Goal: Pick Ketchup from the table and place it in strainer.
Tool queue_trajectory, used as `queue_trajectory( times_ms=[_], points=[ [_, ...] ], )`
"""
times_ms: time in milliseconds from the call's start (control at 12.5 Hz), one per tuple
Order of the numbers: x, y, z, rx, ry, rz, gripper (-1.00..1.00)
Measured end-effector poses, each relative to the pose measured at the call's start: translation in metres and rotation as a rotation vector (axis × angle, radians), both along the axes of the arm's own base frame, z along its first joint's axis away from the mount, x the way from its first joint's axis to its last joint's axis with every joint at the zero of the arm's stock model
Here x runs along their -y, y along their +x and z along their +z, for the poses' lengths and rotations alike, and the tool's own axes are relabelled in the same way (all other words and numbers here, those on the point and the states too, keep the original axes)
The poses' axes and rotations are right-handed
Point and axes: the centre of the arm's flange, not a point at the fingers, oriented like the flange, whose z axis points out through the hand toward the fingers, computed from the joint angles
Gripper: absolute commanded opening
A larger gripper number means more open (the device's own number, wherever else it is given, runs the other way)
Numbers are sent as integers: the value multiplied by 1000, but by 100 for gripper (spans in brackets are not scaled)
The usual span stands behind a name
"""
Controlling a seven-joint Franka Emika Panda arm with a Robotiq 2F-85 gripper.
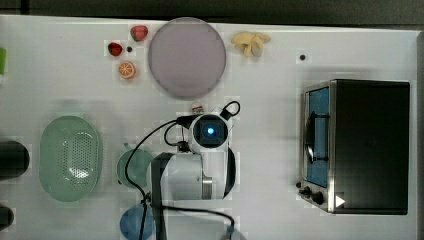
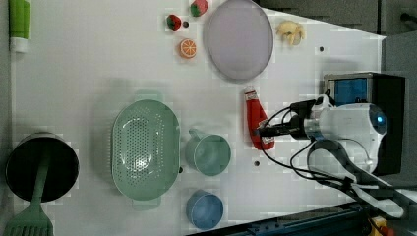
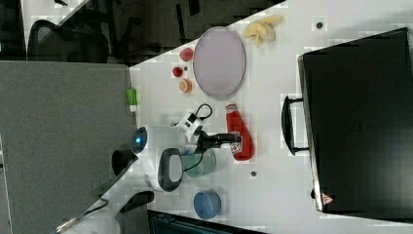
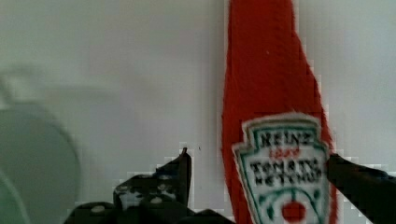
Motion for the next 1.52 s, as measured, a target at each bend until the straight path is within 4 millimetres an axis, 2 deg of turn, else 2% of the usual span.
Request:
queue_trajectory(
  times_ms=[160, 320, 400, 560, 640, 1040, 1200, 1280, 1360, 1520],
  points=[
    [1, -5, -16, 9, 1, -4, 100],
    [3, -8, -23, 18, -1, -4, 100],
    [4, -7, -24, 31, -4, 5, 93],
    [6, -8, -25, 44, -3, -6, 44],
    [6, -10, -26, 37, -4, -3, 29],
    [5, -9, -13, 37, -9, 4, 29],
    [-3, -6, 15, 31, -12, 22, 29],
    [-8, -7, 38, 18, -20, 36, 29],
    [-13, -9, 66, 0, -35, 46, 29],
    [-28, -11, 140, 24, -63, 61, 29]
  ],
)
